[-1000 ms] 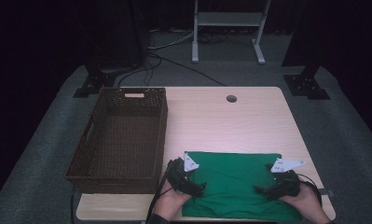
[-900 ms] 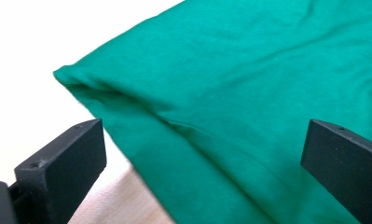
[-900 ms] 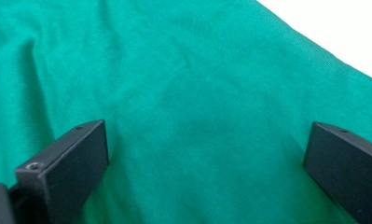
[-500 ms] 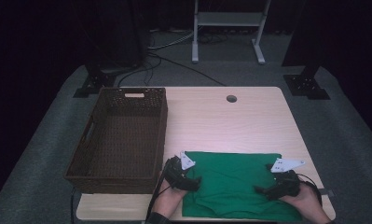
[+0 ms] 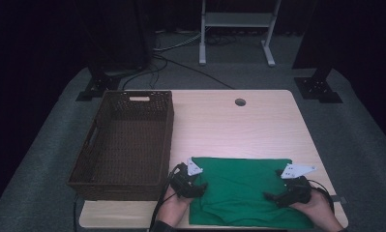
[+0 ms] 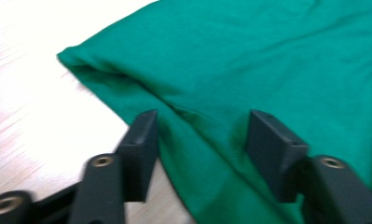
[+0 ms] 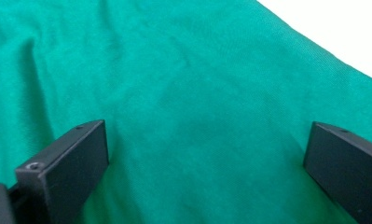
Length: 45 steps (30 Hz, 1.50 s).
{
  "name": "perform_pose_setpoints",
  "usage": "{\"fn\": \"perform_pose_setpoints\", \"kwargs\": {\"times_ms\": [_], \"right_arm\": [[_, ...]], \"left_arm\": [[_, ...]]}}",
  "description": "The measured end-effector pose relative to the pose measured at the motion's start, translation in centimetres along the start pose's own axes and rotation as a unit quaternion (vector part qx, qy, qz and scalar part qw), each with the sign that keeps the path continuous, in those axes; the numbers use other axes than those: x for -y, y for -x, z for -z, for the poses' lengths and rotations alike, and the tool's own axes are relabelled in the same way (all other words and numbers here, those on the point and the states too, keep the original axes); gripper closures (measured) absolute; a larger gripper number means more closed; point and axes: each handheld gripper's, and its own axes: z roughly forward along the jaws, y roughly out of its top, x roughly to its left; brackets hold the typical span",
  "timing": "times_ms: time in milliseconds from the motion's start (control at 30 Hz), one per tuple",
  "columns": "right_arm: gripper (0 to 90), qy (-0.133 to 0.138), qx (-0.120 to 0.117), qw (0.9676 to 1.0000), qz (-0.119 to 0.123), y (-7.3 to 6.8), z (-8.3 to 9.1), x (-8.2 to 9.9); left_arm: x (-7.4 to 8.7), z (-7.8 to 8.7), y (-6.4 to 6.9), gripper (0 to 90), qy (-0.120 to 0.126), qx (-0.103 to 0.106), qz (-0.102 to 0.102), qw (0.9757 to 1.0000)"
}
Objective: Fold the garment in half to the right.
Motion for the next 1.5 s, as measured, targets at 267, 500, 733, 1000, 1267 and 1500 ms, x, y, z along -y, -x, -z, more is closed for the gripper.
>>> {"fn": "perform_pose_setpoints", "kwargs": {"times_ms": [267, 500, 733, 1000, 1267, 1500], "right_arm": [[0.0, 0.0, 0.0, 1.0, 0.0, 0.0, 0.0, 0.0], [0.0, -0.008, -0.003, 1.0, 0.005, 0.1, -0.1, -0.2], [5.3, -0.018, -0.006, 0.9998, -0.005, 1.2, 2.2, 0.5], [0.1, -0.027, -0.014, 0.9995, 0.001, 1.8, 2.7, 2.0], [0.0, -0.001, -0.024, 0.9996, 0.012, 2.0, 1.9, 1.9], [0.0, -0.002, -0.033, 0.9992, 0.021, 2.4, 1.0, 1.0]], "left_arm": [[-0.3, -0.1, 0.5, 78.8, -0.003, 0.032, 0.007, 0.9994], [-0.4, -0.1, 0.5, 83.3, -0.005, 0.034, 0.01, 0.9993], [-0.3, -0.1, 0.5, 83.3, -0.004, 0.034, 0.009, 0.9994], [-0.3, -0.1, 0.5, 83.8, -0.005, 0.034, 0.01, 0.9993], [-0.6, 1.1, -0.1, 84.9, 0.033, 0.037, 0.034, 0.9982], [-1.2, 2.5, -0.2, 84.8, 0.068, 0.049, 0.045, 0.9955]]}}
